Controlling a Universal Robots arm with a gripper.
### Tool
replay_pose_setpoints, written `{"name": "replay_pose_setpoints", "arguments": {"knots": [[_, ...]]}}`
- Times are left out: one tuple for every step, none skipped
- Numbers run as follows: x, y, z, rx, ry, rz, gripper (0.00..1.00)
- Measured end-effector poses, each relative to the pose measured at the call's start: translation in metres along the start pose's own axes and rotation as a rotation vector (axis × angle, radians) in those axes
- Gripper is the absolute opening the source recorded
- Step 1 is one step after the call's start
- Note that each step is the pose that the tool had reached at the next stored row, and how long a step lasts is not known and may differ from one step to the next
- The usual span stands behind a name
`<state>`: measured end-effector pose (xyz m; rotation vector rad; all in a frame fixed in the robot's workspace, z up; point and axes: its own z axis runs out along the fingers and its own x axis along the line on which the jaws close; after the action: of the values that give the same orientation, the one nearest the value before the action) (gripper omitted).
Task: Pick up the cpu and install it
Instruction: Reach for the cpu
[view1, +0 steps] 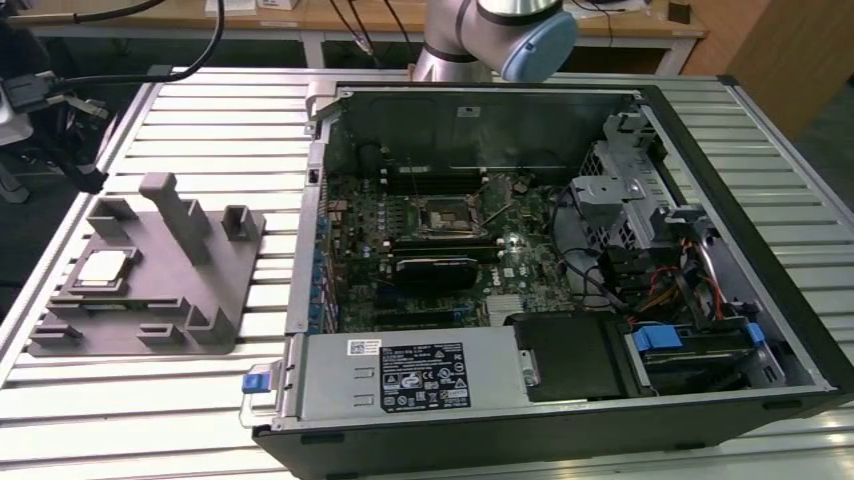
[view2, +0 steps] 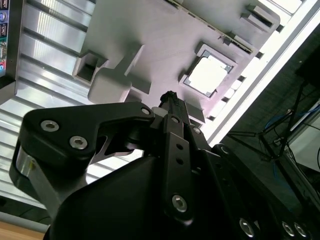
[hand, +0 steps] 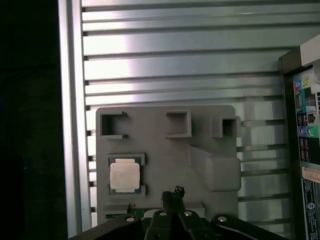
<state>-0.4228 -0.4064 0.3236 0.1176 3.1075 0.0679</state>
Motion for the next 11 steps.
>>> {"name": "replay_pose_setpoints", "arguments": {"knots": [[0.0004,-0.0002,0.0010,0.0000,0.0000,0.000,0.11],[0.0009,-0.0004,0.0018,0.0001,0.0001,0.000,0.11],[0.0013,-0.0006,0.0026,0.0002,0.0003,0.000,0.11],[0.0020,-0.0010,0.0037,0.0001,0.0002,0.000,0.11],[0.0029,-0.0014,0.0047,0.0001,0.0001,0.000,0.11],[0.0039,-0.0019,0.0057,0.0000,0.0001,0.000,0.11],[0.0049,-0.0025,0.0066,0.0001,0.0001,0.000,0.11],[0.0059,-0.0031,0.0076,0.0001,0.0001,0.000,0.11],[0.0069,-0.0036,0.0086,0.0000,0.0000,0.000,0.11],[0.0075,-0.0039,0.0092,0.0000,0.0000,0.000,0.11],[0.0075,-0.0040,0.0094,0.0000,-0.0001,0.000,0.11]]}}
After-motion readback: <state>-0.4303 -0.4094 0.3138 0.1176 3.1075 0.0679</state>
